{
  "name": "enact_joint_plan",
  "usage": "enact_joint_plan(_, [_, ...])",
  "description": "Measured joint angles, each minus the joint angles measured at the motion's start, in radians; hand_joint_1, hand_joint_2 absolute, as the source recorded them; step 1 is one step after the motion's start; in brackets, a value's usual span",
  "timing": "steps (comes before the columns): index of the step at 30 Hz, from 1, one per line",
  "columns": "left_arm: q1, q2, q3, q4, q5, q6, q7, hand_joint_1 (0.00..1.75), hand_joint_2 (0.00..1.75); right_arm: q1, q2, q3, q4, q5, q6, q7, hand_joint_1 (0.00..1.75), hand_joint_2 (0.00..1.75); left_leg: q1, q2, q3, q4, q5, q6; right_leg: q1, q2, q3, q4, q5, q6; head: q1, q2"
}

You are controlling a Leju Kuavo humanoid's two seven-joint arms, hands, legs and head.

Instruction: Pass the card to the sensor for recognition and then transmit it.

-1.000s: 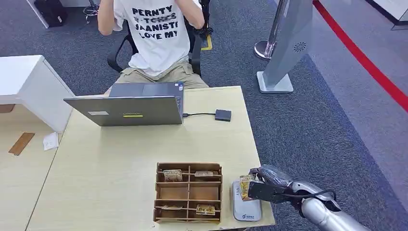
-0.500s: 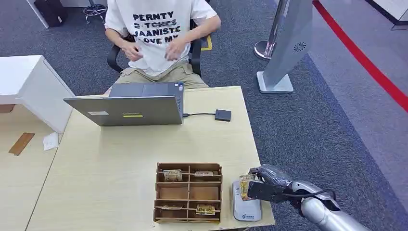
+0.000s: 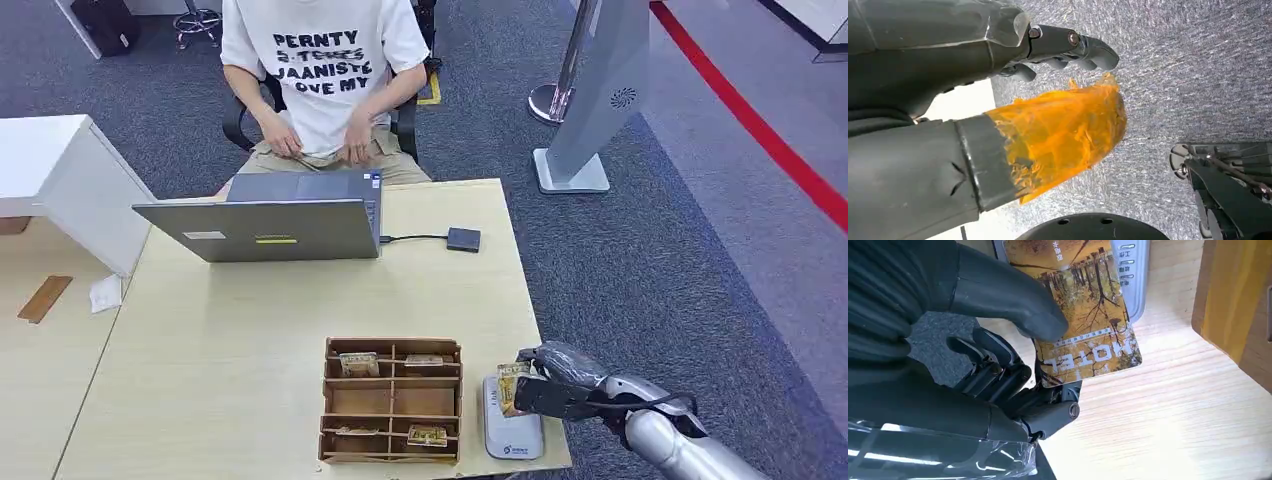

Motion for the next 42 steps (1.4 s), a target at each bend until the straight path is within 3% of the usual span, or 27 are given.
enact_joint_plan(42, [0.0,0.002,0.0,0.0,-0.006,0.0,0.006,0.0,0.0,0.001,0.0,0.003,0.004,-0.001,-0.01,0.0,1.75,1.75,0.0,0.0,0.001,0.0,0.0,0.0,0.0,0.0,0.001,0.0,0.0,0.0,0.0,0.0])
